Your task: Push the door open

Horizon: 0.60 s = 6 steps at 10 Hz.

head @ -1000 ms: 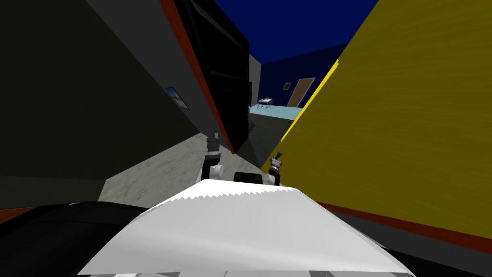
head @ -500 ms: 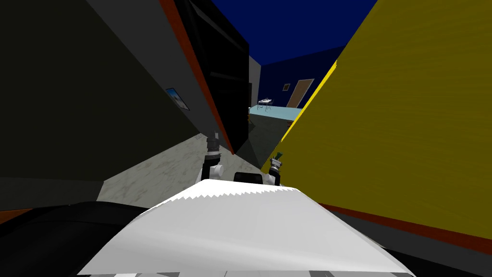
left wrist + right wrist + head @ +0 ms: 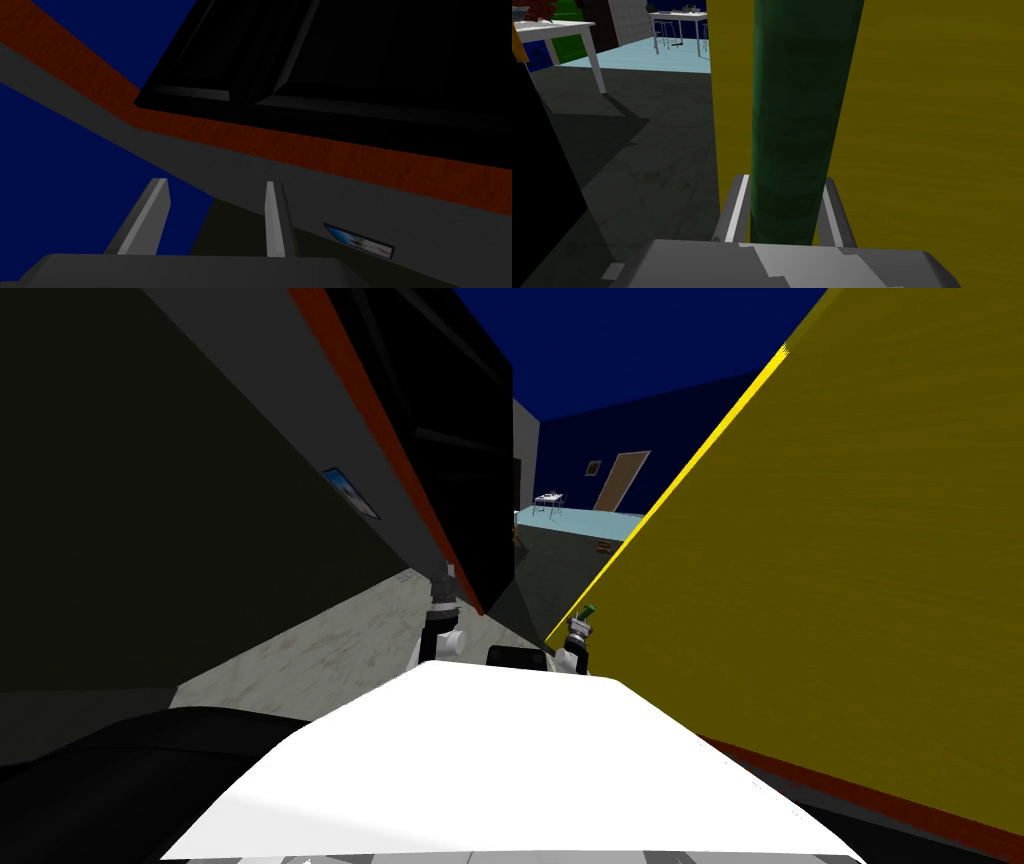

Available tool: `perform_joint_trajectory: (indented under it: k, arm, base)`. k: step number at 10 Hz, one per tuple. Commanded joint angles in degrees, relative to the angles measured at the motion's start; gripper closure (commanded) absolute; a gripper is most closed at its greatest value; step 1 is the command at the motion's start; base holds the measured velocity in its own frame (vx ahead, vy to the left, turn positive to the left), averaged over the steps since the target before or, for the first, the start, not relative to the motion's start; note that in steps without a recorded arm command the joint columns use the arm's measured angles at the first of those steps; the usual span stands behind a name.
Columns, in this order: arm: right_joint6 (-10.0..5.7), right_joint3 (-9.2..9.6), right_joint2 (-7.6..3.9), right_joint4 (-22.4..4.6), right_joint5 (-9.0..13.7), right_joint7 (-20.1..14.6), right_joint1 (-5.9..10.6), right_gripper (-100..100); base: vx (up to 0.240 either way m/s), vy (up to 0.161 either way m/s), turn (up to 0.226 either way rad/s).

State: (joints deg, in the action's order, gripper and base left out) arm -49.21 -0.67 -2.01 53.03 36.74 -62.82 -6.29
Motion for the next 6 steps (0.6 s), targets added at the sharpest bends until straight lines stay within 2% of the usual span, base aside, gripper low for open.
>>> perform_joint_trajectory:
  k: [1, 4, 6]
  arm:
    - [-0.86, -1.16, -0.79, 0.2, 0.6, 0.0, -0.08, 100]
    - [-0.92, -3.29, -1.31, 0.1, 2.0, 0.5, 0.07, 100]
    - [-0.92, -3.29, -1.31, 0.1, 2.0, 0.5, 0.07, 100]
  base:
    - [0.203, -0.056, -0.057]
    - [0.213, -0.035, -0.061]
    - [0.096, -0.024, -0.013]
